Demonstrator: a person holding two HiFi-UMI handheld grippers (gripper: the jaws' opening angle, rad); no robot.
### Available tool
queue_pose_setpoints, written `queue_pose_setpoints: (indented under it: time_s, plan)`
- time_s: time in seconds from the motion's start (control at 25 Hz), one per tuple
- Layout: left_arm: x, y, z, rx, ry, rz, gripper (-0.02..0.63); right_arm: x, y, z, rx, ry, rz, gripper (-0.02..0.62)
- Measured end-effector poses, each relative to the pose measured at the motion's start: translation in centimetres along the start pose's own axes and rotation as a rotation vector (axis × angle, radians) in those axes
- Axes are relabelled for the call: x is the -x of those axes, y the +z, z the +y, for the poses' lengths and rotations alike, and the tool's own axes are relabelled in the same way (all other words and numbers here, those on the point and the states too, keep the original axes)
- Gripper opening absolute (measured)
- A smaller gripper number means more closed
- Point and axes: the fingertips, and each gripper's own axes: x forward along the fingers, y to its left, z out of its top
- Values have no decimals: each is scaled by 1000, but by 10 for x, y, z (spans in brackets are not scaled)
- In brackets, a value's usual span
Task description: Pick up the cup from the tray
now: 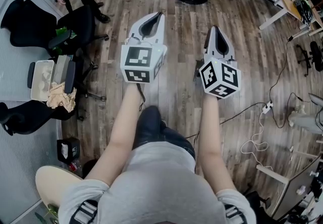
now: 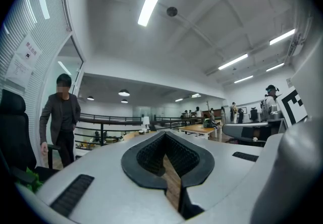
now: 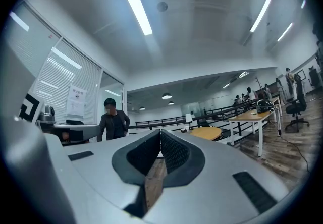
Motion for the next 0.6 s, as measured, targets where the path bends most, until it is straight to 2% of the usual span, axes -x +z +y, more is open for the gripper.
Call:
queue_pose_setpoints:
  time_s: [0.24, 0.6]
  plan:
    - [-27, -7, 19, 1, 2, 4, 8, -30, -10, -2, -4, 0, 9, 8]
    - [-103, -15, 64, 11, -25, 5, 8, -117, -19, -8, 2, -16, 13, 8]
